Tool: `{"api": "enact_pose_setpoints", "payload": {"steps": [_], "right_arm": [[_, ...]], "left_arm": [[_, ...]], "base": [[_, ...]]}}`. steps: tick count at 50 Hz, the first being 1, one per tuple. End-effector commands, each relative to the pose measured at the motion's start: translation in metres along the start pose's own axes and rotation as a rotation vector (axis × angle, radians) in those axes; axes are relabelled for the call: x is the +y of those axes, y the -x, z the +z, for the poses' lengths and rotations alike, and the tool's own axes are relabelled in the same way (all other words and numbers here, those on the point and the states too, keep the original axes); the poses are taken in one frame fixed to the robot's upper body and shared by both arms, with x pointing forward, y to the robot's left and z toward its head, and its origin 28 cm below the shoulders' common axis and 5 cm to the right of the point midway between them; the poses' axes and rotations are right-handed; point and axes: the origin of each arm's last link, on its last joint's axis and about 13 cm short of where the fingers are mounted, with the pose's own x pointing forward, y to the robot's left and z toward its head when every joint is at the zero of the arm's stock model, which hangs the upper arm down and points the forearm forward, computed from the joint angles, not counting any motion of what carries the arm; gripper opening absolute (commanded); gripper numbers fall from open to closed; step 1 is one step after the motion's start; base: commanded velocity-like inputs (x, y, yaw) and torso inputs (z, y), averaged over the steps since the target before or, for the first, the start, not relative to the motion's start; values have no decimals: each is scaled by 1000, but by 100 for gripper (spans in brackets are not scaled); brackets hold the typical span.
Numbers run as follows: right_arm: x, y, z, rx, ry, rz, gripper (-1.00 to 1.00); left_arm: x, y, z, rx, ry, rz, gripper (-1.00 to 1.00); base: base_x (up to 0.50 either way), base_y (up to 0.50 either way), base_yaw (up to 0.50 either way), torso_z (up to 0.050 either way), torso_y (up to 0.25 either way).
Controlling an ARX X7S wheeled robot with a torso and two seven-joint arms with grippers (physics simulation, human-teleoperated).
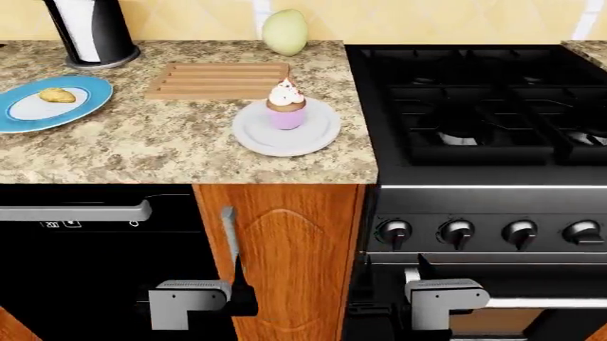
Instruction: From the different types of pastries on the counter, select a croissant and place it on the cutting board. Then retrieve a jar of jam from the cabinet and place it alongside the croissant on the cutting board.
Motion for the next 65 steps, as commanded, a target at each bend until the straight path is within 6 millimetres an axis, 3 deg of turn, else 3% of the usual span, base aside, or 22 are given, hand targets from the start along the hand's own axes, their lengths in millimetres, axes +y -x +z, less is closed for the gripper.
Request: {"api": "enact_pose_setpoints", "payload": {"steps": [1,65], "right_arm": [[0,1,0,-4,7,3,100],[0,2,0,-14,24,6,100]], "left_arm": [[0,0,0,0,0,0,100],[0,1,1,-8,6,-1,100]], "base": [[0,500,0,0,0],[0,500,0,0,0]]}}
